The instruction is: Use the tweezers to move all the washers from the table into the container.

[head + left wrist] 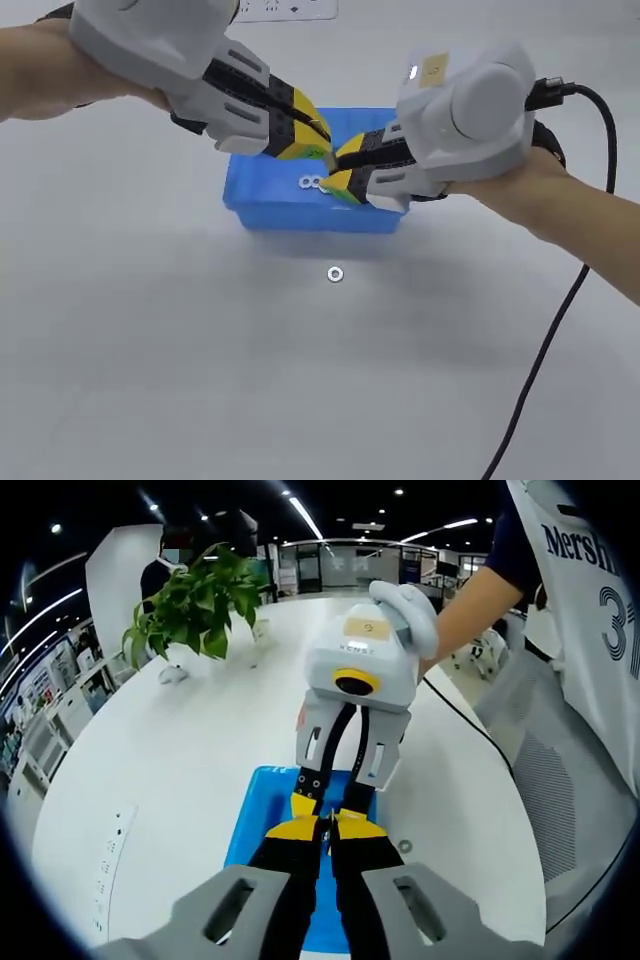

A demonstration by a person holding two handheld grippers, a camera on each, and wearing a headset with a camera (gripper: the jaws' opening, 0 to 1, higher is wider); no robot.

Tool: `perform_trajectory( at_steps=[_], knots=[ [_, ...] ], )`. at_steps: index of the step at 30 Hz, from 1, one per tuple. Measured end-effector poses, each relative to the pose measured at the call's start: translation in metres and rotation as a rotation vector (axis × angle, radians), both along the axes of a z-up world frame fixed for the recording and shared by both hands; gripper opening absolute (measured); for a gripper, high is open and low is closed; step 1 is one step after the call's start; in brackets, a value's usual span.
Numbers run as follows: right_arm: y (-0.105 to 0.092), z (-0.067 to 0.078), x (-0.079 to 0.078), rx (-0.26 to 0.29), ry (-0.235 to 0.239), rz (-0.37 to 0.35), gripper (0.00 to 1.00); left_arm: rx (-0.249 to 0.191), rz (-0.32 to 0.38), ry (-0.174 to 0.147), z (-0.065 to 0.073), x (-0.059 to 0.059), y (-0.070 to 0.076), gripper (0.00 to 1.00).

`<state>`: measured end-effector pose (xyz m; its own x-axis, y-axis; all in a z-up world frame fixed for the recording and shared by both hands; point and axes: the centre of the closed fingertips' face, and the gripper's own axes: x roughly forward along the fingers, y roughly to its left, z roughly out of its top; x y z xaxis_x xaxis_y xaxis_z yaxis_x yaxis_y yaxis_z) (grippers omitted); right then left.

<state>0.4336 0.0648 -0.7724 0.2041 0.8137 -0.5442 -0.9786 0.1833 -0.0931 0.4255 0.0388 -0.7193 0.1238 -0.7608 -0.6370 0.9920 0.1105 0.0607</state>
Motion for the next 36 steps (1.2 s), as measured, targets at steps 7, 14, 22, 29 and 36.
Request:
perform_trajectory(
  at_steps=[7,14,22,29,36],
  knots=[
    [0.0,0.013,-0.009,0.008,-0.023,0.02,0.12,-0.004,-0.01,-0.023,0.014,-0.009,-0.001,0.07],
    [0.001,0.031,-0.024,0.014,-0.058,0.047,0.12,-0.011,-0.01,-0.054,0.033,-0.025,0.0,0.07],
    [0.001,0.046,-0.047,0.016,-0.078,0.084,0.12,-0.011,-0.022,-0.064,0.046,-0.048,-0.001,0.07],
    [0.0,0.056,-0.063,0.019,-0.106,0.108,0.12,-0.025,-0.009,-0.076,0.054,-0.066,-0.002,0.07],
    [0.004,0.063,-0.073,0.036,-0.109,0.11,0.12,-0.017,-0.005,-0.091,0.061,-0.076,0.0,0.07]
  ],
)
